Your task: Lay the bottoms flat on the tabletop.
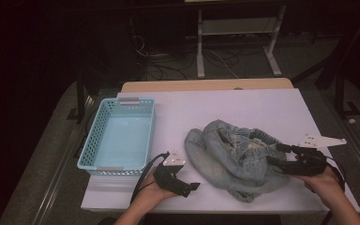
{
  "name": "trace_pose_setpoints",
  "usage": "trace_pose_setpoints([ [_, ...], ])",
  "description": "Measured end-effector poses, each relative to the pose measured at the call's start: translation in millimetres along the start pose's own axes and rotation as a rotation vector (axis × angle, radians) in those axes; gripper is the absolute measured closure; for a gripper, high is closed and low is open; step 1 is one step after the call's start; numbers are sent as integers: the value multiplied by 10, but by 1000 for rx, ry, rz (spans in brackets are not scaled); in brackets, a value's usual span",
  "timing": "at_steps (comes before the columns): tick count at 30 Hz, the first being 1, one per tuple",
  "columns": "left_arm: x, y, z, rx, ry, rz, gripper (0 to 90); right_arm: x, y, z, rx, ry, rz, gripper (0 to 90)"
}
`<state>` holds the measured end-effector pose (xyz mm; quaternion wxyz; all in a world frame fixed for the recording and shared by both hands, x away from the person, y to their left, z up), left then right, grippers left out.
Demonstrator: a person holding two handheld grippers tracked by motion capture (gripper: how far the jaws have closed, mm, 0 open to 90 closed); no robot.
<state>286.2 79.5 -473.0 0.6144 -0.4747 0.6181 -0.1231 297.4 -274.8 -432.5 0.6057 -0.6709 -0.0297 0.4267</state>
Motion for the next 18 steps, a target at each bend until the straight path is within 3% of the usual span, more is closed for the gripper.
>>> trace_pose_setpoints([
  [8,-2,-27,-12,-4,7,-20,112,-149,171,-209,69,90,6,241],
  [12,0,-48,1,-6,9,-29,137,-124,230,-310,119,124,24,187],
  [18,-9,-93,18,-15,23,-47,170,-103,255,-426,153,215,10,153],
])
Point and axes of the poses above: each handheld gripper's, and its own axes: x roughly forward along the jaws, y roughly out of its underside, z roughly to its left, the point moved 5 cm from there along x, roughly forward along the jaws, and after that the axes turned 5 degrees about y, right-handed, at the moved point
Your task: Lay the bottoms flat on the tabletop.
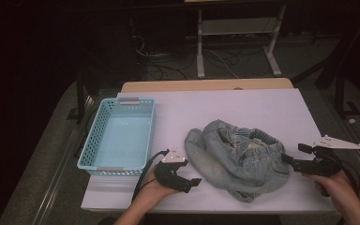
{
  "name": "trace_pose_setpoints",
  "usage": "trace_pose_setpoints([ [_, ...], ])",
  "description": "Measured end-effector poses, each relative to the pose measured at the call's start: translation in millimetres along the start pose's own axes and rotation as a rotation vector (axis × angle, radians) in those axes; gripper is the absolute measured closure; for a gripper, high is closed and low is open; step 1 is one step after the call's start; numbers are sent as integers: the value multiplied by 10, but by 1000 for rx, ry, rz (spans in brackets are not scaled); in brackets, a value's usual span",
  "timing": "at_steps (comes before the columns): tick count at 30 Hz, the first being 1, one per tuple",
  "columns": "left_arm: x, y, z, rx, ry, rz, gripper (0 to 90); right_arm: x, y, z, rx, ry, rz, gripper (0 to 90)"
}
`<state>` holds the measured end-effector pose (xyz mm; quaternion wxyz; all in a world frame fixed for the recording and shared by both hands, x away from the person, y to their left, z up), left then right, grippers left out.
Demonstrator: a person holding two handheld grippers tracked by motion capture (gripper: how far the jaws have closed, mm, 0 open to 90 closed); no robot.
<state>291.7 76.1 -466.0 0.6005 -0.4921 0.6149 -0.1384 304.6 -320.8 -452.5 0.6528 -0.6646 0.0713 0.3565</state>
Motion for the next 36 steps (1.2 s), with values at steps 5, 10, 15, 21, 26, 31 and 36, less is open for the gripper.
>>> trace_pose_setpoints([
  [5,12,-67,40,-9,5,-13,228,40,15,-55,0,34,2,144],
  [10,25,-132,83,-8,9,-14,297,61,23,-69,-10,36,8,141],
  [15,38,-237,110,-1,17,-29,370,54,16,-70,-16,31,9,138],
  [21,58,-374,123,17,25,-43,440,58,19,-70,-10,32,21,139],
  [26,47,-495,147,33,14,-53,469,65,25,-72,-15,30,32,141],
  [31,-4,-658,174,40,11,-88,502,66,24,-72,-23,32,34,141],
  [36,-18,-820,214,51,9,-110,521,73,32,-80,-23,33,39,141],
])
Point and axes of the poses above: each handheld gripper's, and its own axes: x roughly forward along the jaws, y roughly out of its underside, z roughly to its left, the point moved 5 cm from there along x, roughly forward along the jaws, and after that the axes turned 5 degrees about y, right-handed, at the moved point
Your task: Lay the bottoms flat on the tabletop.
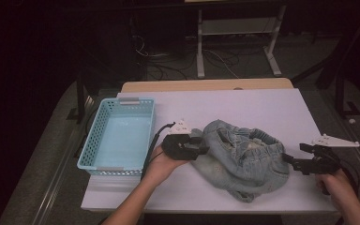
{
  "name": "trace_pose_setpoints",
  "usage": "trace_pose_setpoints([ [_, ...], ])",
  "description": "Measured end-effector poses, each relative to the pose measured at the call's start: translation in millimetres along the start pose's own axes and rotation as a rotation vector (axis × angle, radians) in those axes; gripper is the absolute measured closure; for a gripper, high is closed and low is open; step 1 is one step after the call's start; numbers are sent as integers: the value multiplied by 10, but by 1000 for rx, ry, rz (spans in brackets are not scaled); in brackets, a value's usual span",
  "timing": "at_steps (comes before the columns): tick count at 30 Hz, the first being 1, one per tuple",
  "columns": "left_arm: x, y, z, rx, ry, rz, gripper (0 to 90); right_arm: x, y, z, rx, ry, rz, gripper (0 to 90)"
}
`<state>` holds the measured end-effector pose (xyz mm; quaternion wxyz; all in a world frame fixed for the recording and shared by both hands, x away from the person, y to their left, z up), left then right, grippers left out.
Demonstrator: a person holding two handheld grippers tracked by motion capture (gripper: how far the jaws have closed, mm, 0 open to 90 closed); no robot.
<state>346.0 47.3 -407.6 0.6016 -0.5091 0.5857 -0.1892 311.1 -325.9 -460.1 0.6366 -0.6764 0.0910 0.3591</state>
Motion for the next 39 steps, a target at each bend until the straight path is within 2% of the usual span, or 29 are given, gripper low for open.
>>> trace_pose_setpoints([
  [15,206,-515,99,47,19,-39,558,0,14,-3,-11,0,10,141],
  [21,338,-765,85,84,32,-34,553,1,14,3,-14,0,10,141],
  [25,455,-913,44,118,51,-10,534,3,18,-2,-18,0,12,142],
  [30,649,-945,45,129,65,45,479,-8,18,-1,-19,-4,12,143],
  [34,813,-873,82,129,63,110,455,-6,18,5,-22,-4,14,143],
  [37,884,-813,121,115,71,144,443,-2,21,4,-24,-3,18,143],
  [39,925,-768,145,118,61,172,429,-2,24,1,-24,-2,18,143],
])
Point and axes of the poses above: each handheld gripper's, and its own axes: x roughly forward along the jaws, y roughly out of its underside, z roughly to its left, the point moved 5 cm from there along x, roughly forward along the jaws, and after that the axes turned 5 degrees about y, right-handed, at the moved point
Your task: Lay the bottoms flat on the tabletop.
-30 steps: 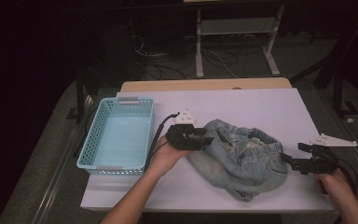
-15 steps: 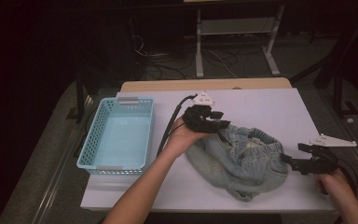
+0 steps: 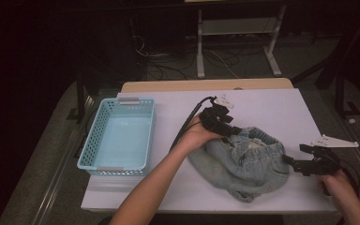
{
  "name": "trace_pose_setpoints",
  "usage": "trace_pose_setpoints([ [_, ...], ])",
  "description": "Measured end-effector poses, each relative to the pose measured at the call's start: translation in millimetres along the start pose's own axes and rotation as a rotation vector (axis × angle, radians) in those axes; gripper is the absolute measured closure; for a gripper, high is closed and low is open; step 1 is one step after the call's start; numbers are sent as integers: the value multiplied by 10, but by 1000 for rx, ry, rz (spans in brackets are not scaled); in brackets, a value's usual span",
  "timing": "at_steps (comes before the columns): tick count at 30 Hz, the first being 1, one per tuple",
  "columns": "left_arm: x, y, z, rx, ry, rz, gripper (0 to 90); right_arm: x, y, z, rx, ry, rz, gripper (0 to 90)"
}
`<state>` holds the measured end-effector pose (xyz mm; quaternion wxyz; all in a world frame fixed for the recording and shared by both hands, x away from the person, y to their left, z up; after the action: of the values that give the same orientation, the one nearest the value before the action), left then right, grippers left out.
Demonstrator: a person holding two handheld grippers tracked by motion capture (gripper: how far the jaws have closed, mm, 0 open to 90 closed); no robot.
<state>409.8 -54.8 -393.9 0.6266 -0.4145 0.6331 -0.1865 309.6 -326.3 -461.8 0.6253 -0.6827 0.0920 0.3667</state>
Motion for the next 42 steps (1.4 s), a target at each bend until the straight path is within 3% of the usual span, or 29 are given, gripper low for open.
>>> trace_pose_setpoints([
  [4,99,99,29,-4,7,50,410,-6,1,-2,1,-1,-1,143],
  [13,237,291,145,6,-44,166,338,2,4,2,-2,-2,3,143],
  [22,398,422,210,-25,-43,218,337,4,6,3,-1,-4,4,143],
  [27,491,478,249,-58,-15,225,429,6,8,5,-1,-5,6,143],
  [30,499,471,252,-54,-13,220,519,7,9,5,-2,-6,7,143],
  [37,455,472,240,-25,-44,193,715,3,8,-3,1,-3,4,143],
  [42,350,438,211,3,-89,157,758,-7,8,-15,7,2,1,143],
])
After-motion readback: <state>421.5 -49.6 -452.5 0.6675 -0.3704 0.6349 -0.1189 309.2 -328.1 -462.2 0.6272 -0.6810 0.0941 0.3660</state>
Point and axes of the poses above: each handheld gripper's, and its own axes: x roughly forward along the jaws, y roughly out of its underside, z roughly to its left, the point moved 5 cm from there along x, roughly forward along the jaws, and after that the axes turned 5 degrees about y, right-handed, at the moved point
